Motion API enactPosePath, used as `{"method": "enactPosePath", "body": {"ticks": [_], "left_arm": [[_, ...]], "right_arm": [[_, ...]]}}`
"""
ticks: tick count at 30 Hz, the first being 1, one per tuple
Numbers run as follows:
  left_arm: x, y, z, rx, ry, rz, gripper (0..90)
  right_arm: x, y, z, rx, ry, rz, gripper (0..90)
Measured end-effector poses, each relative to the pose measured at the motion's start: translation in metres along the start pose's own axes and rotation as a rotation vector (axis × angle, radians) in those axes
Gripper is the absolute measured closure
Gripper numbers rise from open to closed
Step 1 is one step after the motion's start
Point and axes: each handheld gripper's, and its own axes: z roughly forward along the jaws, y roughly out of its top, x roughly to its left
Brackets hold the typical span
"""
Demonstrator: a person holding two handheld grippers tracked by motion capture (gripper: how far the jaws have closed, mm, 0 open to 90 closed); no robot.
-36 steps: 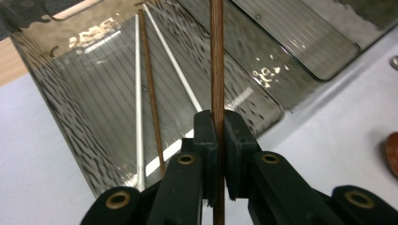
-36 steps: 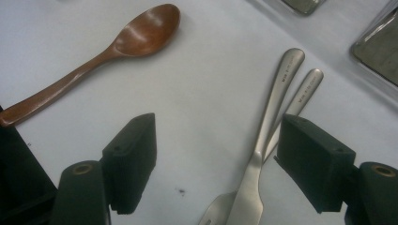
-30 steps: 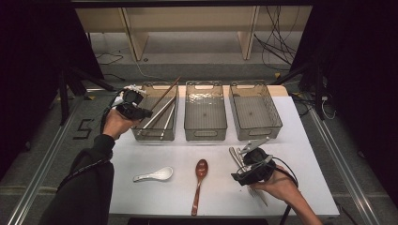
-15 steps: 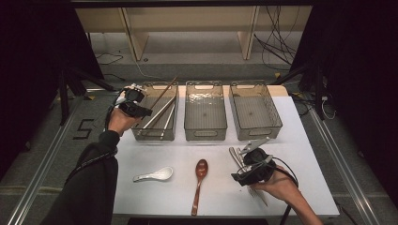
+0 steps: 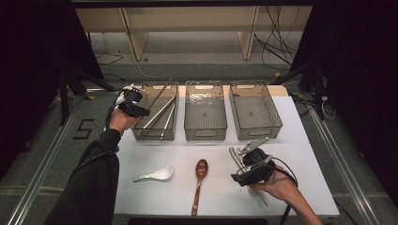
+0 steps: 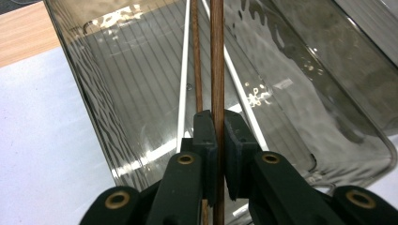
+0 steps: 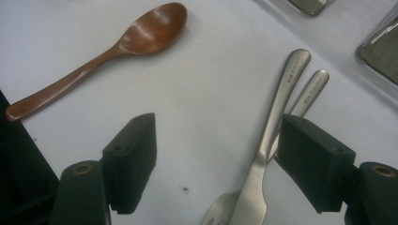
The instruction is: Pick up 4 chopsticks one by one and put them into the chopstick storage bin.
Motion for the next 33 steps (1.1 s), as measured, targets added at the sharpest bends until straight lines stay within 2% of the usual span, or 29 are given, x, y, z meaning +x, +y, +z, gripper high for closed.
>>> {"method": "enactPosePath", "body": {"ticks": [3,6,8,14,16,19,23,28,33], "left_arm": [[0.001,-0.002,0.003,-0.017,0.011,-0.011,82.8],[0.000,-0.002,0.005,-0.014,0.009,-0.034,70.7],[-0.002,-0.002,0.004,-0.001,0.004,-0.027,62.9],[-0.011,-0.004,-0.008,-0.023,-0.032,-0.024,46.7],[-0.015,-0.005,-0.014,-0.032,-0.038,-0.011,43.0],[-0.024,-0.007,-0.025,-0.053,-0.076,0.004,37.1],[-0.037,-0.013,-0.042,-0.077,-0.114,0.051,31.7],[-0.051,-0.025,-0.057,-0.124,-0.158,0.067,27.0],[-0.066,-0.039,-0.063,-0.105,-0.191,0.124,23.4]], "right_arm": [[0.000,0.000,0.000,0.005,0.004,-0.004,29.7],[0.001,0.000,0.000,0.004,0.004,-0.004,29.7],[0.000,0.000,0.000,0.003,0.004,-0.005,29.7],[0.001,0.000,0.000,0.002,0.003,-0.005,29.7],[0.000,0.000,0.000,0.001,0.002,-0.003,29.7],[0.000,0.000,0.000,0.002,0.001,-0.002,29.7],[0.000,0.000,-0.001,0.000,-0.002,0.003,29.7],[-0.001,-0.001,-0.001,0.003,-0.007,0.015,29.7],[-0.002,-0.001,-0.001,0.003,-0.009,0.020,29.7]]}}
